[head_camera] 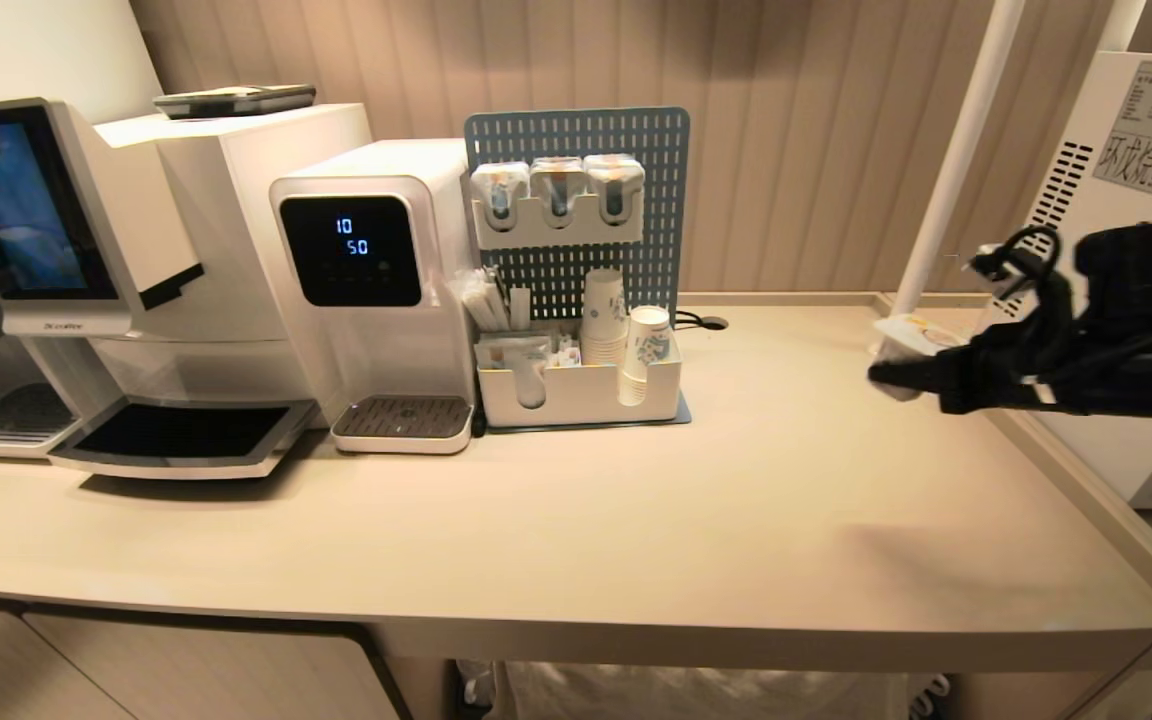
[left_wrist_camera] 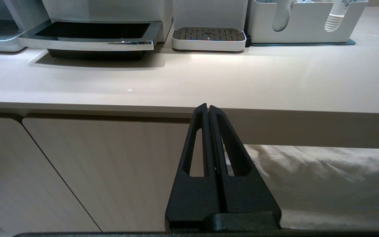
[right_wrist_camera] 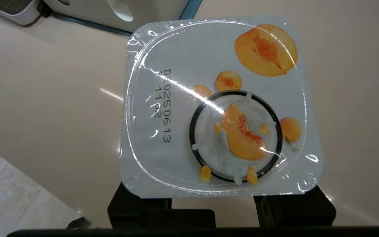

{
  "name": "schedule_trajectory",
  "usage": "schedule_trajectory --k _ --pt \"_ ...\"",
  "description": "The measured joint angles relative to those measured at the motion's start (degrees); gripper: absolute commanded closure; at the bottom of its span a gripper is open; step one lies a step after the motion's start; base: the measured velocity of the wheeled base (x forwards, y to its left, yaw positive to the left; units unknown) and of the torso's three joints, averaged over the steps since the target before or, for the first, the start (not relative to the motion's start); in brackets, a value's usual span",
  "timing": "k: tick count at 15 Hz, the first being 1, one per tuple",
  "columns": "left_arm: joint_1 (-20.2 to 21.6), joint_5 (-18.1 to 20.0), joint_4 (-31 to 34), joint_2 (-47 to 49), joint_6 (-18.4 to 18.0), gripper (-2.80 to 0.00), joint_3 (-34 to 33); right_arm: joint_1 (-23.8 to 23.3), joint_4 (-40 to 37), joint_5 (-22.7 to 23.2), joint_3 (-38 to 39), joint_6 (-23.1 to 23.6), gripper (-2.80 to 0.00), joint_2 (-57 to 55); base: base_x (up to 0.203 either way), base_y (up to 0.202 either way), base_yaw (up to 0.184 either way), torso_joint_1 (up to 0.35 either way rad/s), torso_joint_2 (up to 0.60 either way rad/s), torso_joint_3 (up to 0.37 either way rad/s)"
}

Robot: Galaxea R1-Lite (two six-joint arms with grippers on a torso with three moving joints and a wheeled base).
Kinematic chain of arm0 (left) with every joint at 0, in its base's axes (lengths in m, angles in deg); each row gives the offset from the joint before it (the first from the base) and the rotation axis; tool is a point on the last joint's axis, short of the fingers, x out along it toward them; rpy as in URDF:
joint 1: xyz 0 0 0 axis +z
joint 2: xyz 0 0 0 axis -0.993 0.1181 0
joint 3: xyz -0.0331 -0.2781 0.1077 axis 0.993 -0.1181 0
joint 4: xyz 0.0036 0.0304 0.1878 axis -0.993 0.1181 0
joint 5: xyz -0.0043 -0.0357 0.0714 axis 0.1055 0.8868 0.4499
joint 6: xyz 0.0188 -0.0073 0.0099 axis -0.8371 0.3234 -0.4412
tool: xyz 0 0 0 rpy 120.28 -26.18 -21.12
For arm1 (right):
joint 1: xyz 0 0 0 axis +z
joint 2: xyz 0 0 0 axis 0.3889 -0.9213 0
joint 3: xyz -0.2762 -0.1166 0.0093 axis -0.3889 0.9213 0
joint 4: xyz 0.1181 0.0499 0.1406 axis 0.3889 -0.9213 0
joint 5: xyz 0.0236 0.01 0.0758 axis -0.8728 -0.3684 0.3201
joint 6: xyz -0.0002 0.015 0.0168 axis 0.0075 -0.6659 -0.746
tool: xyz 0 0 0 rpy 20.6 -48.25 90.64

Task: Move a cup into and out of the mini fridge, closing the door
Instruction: Put the yoghurt in the freezer

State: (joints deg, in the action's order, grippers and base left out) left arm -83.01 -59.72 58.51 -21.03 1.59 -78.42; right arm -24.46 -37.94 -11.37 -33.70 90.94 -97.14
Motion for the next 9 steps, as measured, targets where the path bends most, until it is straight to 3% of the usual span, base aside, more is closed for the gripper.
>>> schedule_trajectory --k 4,9 --pt "-0.1 0.0 0.0 0.0 0.0 0.0 0.0 -2.9 -3.1 2.5 16.4 -0.3 0.0 26.5 0.0 0.0 0.0 0.0 0.0 0.0" --pt "-0.1 0.0 0.0 0.0 0.0 0.0 0.0 -3.7 -18.4 6.9 26.9 -0.9 0.0 59.1 0.0 0.0 0.0 0.0 0.0 0.0"
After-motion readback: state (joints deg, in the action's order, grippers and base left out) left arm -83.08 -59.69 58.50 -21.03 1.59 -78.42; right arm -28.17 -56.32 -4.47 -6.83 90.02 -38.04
